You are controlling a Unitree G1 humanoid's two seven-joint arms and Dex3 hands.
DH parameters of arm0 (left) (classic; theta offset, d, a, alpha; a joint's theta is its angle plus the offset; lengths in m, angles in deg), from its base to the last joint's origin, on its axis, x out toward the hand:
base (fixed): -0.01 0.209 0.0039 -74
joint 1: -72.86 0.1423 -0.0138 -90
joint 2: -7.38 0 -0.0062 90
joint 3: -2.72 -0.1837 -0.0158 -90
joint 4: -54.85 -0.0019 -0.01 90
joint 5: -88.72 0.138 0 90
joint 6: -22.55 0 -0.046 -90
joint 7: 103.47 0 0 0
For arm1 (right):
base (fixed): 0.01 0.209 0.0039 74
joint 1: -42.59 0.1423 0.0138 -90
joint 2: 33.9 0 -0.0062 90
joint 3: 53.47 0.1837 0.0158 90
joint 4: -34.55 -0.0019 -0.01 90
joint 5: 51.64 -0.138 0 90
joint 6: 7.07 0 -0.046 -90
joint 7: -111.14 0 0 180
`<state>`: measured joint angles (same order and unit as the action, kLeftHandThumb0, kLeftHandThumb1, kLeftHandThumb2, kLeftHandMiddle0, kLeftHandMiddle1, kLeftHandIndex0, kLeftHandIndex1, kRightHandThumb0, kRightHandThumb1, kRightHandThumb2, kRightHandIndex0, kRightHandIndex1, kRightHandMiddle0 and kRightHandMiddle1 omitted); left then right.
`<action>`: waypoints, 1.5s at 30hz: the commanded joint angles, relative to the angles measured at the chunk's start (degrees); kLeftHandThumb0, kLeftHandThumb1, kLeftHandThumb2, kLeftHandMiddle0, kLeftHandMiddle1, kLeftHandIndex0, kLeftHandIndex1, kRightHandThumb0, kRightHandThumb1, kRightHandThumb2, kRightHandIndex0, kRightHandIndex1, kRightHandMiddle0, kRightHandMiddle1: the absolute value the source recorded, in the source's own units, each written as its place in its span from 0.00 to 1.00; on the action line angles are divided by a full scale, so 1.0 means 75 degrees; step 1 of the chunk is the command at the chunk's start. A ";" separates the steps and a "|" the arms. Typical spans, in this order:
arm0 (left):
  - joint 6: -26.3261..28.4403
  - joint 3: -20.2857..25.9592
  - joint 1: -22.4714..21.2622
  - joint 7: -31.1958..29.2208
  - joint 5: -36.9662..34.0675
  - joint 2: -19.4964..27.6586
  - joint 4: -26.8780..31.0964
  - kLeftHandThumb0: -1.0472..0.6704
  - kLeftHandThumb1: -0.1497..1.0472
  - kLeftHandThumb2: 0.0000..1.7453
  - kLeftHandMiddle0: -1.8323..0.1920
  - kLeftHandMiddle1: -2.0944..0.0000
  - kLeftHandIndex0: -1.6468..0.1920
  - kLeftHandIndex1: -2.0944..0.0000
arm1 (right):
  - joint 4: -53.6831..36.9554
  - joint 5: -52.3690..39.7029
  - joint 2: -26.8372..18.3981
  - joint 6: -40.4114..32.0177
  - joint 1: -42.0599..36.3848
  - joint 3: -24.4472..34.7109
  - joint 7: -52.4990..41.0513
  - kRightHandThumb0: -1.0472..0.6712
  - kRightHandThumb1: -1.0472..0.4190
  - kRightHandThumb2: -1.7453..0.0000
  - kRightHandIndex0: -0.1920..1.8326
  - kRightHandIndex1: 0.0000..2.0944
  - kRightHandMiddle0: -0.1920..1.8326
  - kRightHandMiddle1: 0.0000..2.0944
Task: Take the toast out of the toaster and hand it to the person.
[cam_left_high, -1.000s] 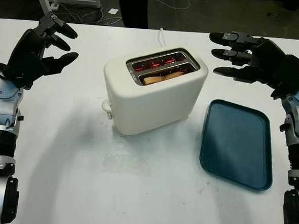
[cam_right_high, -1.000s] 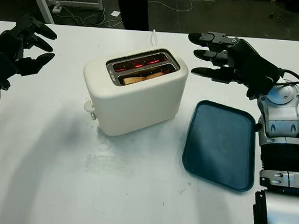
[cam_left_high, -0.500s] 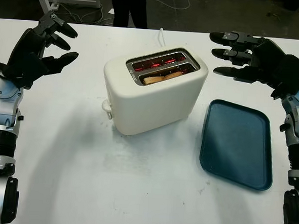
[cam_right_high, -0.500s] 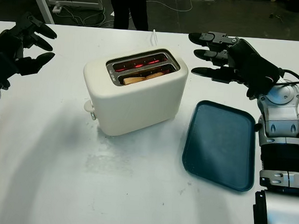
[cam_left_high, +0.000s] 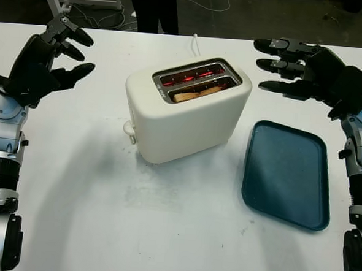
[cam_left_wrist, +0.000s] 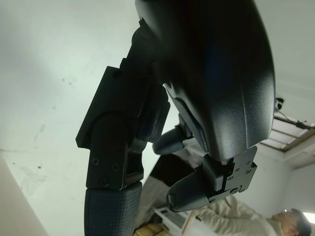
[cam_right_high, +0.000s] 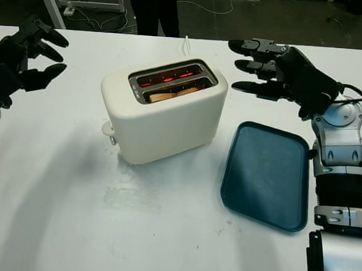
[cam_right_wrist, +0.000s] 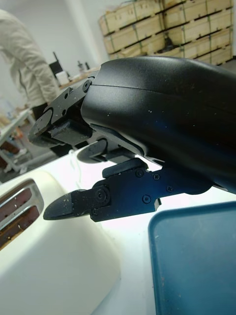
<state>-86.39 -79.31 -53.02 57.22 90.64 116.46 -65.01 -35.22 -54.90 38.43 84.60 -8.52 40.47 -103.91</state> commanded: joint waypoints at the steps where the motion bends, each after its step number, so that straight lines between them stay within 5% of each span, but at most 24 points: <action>1: -0.0066 0.0055 0.0083 -0.0030 -0.0135 -0.0060 0.0011 0.00 0.89 0.17 0.91 0.23 0.90 0.26 | -0.0082 0.0039 -0.0044 -0.0001 0.0079 -0.0002 0.0042 0.42 0.09 0.99 0.33 0.00 0.32 0.00; 45: -0.0082 -0.0022 0.0040 0.0004 -0.0034 -0.0011 -0.0018 0.00 0.89 0.18 0.91 0.22 0.90 0.26 | -0.0026 0.0052 -0.0047 0.0118 0.0146 -0.0010 -0.0053 0.42 0.09 0.98 0.33 0.00 0.32 0.00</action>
<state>-86.49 -79.47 -53.03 56.80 90.08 116.45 -65.08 -35.20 -54.41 38.41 84.61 -8.16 40.43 -104.01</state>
